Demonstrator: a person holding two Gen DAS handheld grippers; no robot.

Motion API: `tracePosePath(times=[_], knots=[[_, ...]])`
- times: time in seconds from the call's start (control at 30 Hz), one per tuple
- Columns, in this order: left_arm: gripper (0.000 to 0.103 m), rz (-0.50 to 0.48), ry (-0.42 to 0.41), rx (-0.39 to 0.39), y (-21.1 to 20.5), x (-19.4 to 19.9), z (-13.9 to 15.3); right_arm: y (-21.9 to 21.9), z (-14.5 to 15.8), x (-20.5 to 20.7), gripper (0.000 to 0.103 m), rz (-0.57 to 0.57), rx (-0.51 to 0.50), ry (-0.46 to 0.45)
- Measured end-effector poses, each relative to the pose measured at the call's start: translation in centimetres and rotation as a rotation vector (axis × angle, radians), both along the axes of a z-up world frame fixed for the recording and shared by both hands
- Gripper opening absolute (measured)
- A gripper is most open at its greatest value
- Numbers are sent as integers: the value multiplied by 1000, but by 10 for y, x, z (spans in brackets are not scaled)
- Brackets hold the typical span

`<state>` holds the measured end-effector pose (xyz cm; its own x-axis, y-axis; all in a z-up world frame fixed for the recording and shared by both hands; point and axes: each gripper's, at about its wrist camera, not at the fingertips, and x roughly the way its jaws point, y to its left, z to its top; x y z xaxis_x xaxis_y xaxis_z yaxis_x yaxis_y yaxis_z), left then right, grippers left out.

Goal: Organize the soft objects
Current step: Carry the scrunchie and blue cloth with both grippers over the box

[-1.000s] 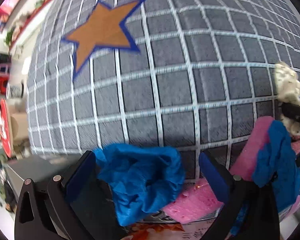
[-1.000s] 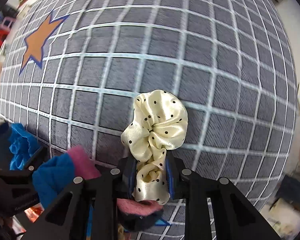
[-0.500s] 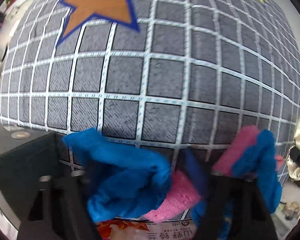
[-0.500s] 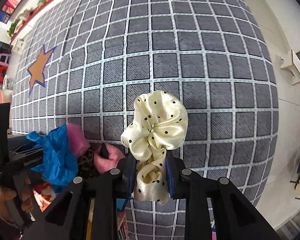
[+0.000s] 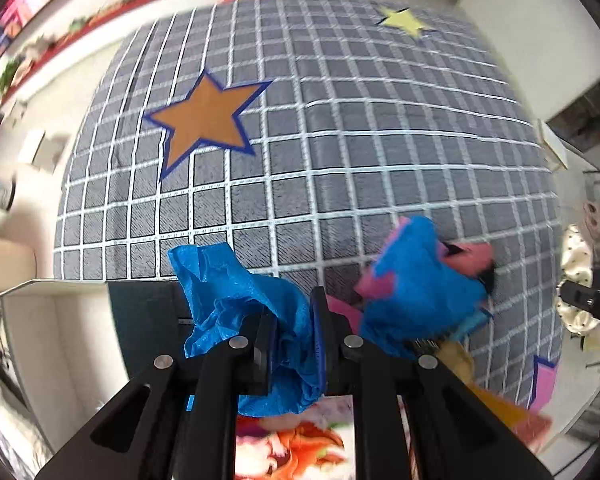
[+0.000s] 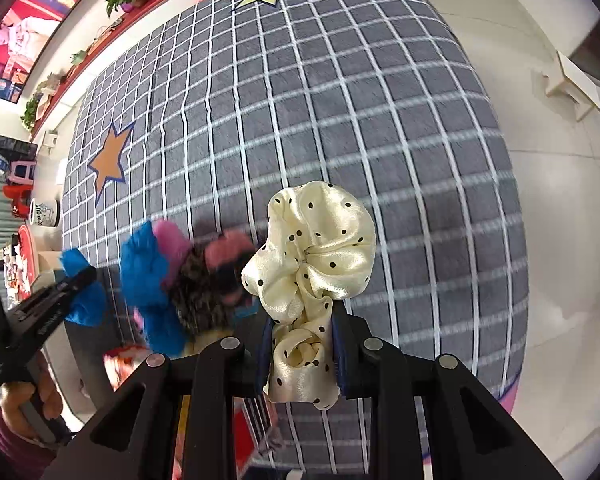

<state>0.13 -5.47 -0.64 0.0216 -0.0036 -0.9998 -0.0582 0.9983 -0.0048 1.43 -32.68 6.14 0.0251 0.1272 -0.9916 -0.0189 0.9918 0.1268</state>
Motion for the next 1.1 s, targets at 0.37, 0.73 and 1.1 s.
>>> tracePosePath(times=[0.37, 0.73, 1.1], knots=[[16, -185, -85, -62, -12, -118, 68, 9, 37, -84, 26, -63, -30, -60], [16, -202, -176, -63, 13, -172, 129, 90, 75, -148, 26, 72, 22, -132], [16, -94, -201, -20, 66, -210, 145, 173, 64, -174, 26, 248, 23, -110]])
